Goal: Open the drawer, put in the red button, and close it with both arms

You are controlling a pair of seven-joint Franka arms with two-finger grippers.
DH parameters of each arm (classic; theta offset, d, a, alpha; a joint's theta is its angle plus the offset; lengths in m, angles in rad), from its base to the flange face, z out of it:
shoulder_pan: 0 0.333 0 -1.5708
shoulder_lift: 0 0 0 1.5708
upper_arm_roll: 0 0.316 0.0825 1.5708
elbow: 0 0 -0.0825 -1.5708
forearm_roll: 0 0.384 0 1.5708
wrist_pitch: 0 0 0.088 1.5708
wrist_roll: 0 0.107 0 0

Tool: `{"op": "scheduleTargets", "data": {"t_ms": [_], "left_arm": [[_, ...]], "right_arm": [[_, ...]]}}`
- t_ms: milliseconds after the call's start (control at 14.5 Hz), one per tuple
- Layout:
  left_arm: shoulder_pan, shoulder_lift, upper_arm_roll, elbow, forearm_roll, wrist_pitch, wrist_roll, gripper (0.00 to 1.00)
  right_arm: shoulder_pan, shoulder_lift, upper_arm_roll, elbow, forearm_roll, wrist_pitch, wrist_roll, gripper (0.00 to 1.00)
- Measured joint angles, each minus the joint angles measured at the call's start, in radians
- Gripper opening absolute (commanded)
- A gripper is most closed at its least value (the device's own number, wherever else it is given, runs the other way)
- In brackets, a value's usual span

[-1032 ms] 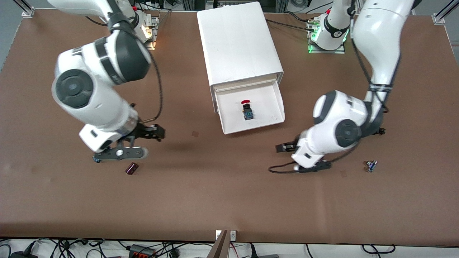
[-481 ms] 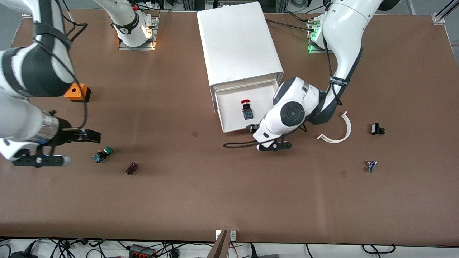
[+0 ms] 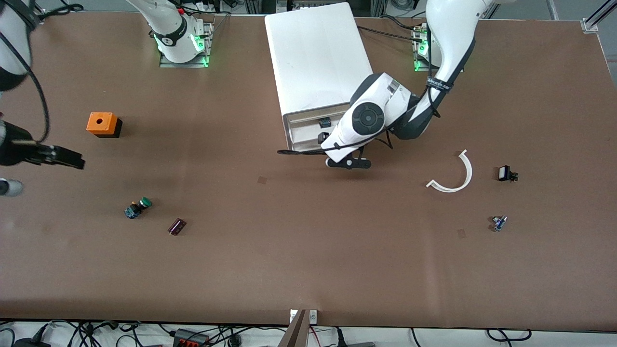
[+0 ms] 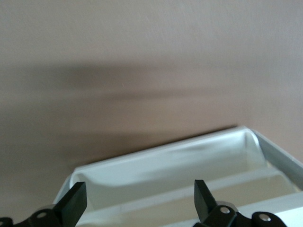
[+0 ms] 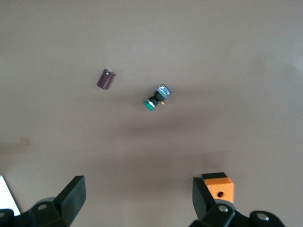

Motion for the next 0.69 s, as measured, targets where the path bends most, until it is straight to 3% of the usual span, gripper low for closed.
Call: {"op": "scheduleTargets", "data": {"t_ms": [275,688], "left_arm": [[0.001,-0.004,-0.013,-0.037,0.0,0.0,0.002,1.0],[0.008,-0.01,-0.013,-0.044,0.0,-0.011,0.005,1.0]], "right_arm": [[-0.058,-0.086,-0.004,-0.09,0.0,-0.001,-0.077,1.0],[-0.052,-0.153,0.008,-0.191,0.0,0.04,-0.079,1.0]]}}
